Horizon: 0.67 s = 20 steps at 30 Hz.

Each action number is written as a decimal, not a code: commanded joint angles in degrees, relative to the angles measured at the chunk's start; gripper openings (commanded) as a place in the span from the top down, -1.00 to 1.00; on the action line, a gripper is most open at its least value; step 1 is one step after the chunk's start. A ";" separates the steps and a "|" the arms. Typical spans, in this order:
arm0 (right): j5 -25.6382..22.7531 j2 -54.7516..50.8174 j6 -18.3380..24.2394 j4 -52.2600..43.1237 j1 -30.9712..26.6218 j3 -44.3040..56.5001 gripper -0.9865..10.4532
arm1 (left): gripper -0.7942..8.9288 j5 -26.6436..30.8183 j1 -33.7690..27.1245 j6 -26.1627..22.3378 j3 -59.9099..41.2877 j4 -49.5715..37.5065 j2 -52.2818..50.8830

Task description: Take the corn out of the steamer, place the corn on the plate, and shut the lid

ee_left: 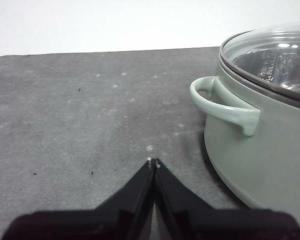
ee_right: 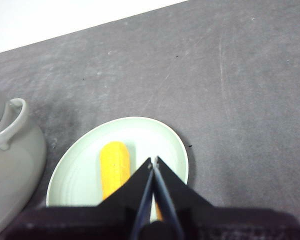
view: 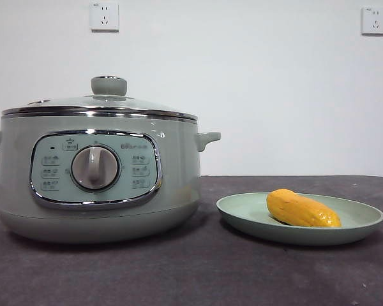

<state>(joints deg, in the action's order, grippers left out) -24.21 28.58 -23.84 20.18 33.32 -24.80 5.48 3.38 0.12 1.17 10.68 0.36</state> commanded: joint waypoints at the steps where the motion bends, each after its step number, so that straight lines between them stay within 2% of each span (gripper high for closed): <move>1: -0.17 -0.09 -0.72 -0.15 0.02 0.11 0.82 | 0.84 0.11 -0.20 0.55 -0.81 -0.13 -0.13; 8: -0.37 -0.09 -0.44 0.07 0.02 0.11 0.83 | 0.84 0.13 -0.20 0.55 -0.81 -0.13 -0.13; 9: -0.37 -0.11 0.20 0.26 0.02 0.11 0.83 | 0.84 0.13 -0.20 0.55 -0.81 -0.13 -0.13; 11: -2.29 -0.11 4.33 0.46 0.00 0.11 0.83 | 0.84 0.11 -0.20 0.55 -0.81 -0.13 -0.13; 16: -4.22 -2.64 8.15 1.75 -1.66 0.24 0.83 | 0.84 0.11 -0.20 0.55 -0.81 -0.13 -0.13; 18: -2.38 -4.57 10.86 1.22 -4.24 0.48 0.83 | 0.84 0.13 -0.20 0.55 -0.81 -0.15 -0.13; 20: 3.45 -6.84 14.08 0.31 -8.59 1.09 0.83 | 0.84 0.13 -0.20 0.55 -0.81 -0.15 -0.13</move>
<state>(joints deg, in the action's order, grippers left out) -23.22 22.41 -13.72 20.97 26.48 -24.62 5.48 3.38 0.23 1.17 10.68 0.36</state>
